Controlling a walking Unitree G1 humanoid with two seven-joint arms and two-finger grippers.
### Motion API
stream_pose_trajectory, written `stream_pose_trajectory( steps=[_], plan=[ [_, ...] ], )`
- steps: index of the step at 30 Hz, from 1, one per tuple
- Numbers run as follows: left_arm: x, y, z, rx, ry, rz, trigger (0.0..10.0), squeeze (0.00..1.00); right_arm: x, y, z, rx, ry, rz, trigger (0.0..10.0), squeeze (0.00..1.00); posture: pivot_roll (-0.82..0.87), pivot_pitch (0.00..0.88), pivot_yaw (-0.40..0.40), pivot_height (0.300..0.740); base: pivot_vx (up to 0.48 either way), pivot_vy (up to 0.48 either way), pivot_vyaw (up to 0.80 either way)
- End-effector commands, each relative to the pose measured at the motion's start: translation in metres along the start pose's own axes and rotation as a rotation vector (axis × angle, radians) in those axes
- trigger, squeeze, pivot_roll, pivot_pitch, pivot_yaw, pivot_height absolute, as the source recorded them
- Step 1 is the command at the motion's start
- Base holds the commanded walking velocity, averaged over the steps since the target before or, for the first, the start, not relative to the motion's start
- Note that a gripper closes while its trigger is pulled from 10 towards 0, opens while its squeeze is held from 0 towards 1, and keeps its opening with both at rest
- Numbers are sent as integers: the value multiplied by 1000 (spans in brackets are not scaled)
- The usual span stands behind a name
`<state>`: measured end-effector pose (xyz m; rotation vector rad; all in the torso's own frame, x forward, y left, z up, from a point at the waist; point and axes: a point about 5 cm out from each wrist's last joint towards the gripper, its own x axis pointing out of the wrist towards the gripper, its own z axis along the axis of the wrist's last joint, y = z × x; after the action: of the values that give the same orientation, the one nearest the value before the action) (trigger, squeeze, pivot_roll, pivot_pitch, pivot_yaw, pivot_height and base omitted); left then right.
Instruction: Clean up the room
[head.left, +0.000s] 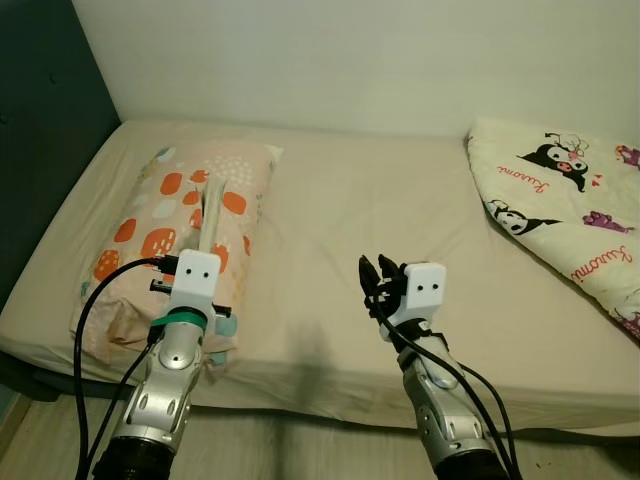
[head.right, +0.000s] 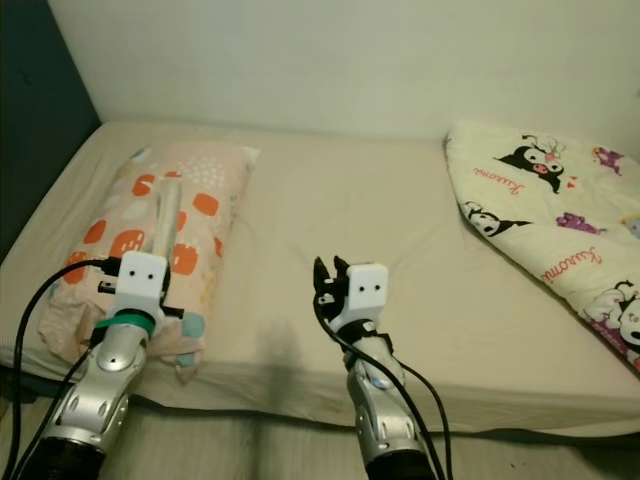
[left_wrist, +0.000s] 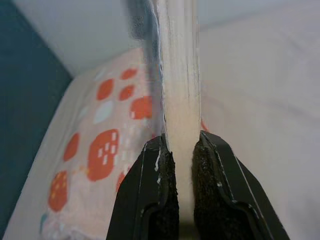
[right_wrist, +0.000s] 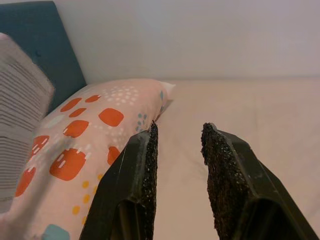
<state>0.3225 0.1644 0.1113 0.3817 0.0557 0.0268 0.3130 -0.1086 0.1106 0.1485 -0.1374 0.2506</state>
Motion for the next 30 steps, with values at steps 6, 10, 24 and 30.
stream_pose_trajectory(
  steps=[6,10,24,30],
  plan=[
    [3,-10,1,408,-140,-223,10000,0,-10,-4,-11,5,45,-15,10000,0,-36,63,55,740,0,0,0],
    [2,-10,1,629,-248,-329,10000,0,-13,-6,-11,22,49,-36,10000,0,-46,82,55,740,0,0,0],
    [-10,-21,3,747,-434,-500,10000,0,-19,-7,-12,32,55,-63,10000,0,-50,111,60,691,0,0,0],
    [-11,-24,1,759,-487,-538,10000,0,-18,-7,-10,35,55,-65,10000,0,-45,118,63,661,0,0,0]
  ],
)
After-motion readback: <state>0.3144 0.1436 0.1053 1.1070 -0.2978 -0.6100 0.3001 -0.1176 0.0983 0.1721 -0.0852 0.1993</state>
